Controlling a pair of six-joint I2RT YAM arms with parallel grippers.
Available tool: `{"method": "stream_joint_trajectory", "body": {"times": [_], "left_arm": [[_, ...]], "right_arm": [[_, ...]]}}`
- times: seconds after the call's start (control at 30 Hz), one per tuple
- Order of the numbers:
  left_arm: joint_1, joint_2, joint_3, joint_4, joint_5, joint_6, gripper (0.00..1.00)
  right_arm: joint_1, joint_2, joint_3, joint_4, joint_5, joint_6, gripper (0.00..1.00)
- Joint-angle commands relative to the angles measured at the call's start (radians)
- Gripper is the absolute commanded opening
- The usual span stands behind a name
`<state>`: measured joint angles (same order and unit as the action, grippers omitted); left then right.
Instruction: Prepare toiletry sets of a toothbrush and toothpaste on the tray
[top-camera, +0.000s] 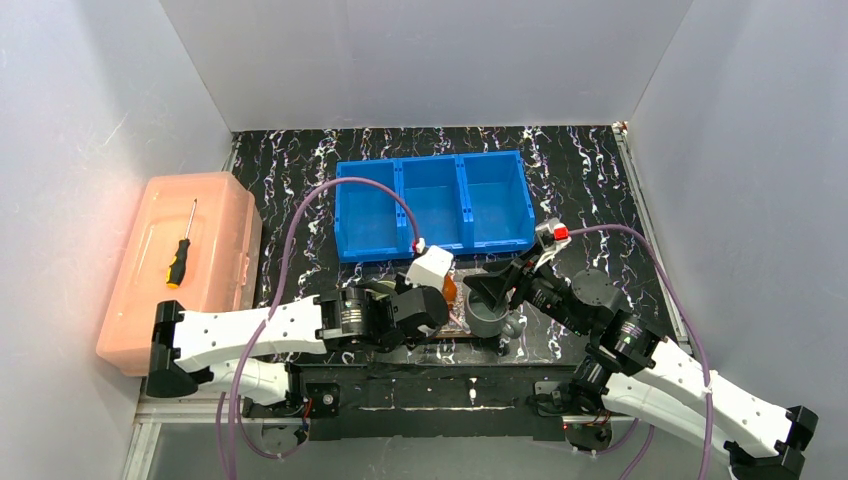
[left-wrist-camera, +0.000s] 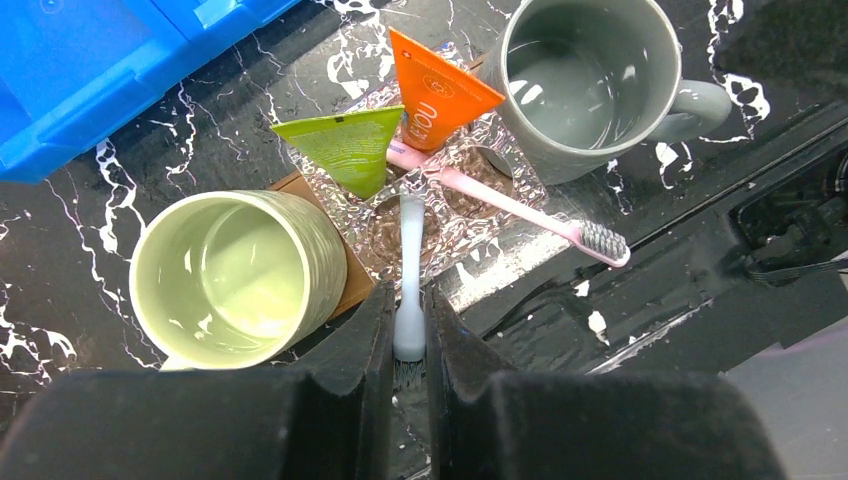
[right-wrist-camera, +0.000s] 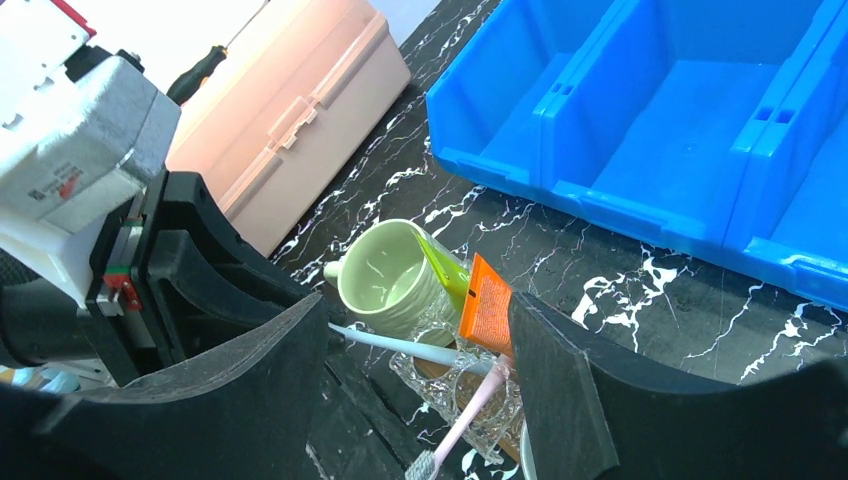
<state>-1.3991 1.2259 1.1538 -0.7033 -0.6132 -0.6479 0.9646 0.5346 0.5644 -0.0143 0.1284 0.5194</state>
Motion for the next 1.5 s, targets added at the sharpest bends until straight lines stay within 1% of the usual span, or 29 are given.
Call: {"method": "stream_joint_trajectory", "body": {"times": [0.0,0.5,0.83,0.87,0.97,1.03,1.47], "left_arm": [[-0.027,0.02,0.037,-0.004,-0.085,0.005,0.0],[-0.127,0.148,0.118,-0.078,-0.212,-0.006,0.0],[-0.146,0.172,0.115,-0.099,-0.226,-0.036,0.0],[-0.146,0.172,0.114,-0.099,-0.225,-0.038,0.01],[-0.147,0.171,0.109,-0.099,-0.221,-0.042,0.09],[-0.147,0.169,0.106,-0.099,-0.221,-0.046,0.13],[-0.152,0.161,0.091,-0.099,-0.221,-0.055,0.19]], "right_arm": [[0.006,-0.018,0.006,0.016,0.011,-0.018,0.74],[0.006,-0.025,-0.005,-0.011,0.013,-0.015,0.75],[0.006,-0.033,-0.013,-0.012,0.015,-0.012,0.76],[0.006,-0.032,-0.012,-0.013,0.014,-0.011,0.76],[0.006,-0.033,-0.015,-0.013,0.013,-0.009,0.77],[0.006,-0.036,-0.015,-0.014,0.015,-0.01,0.77],[0.006,-0.035,-0.015,-0.019,0.012,-0.007,0.77]]}}
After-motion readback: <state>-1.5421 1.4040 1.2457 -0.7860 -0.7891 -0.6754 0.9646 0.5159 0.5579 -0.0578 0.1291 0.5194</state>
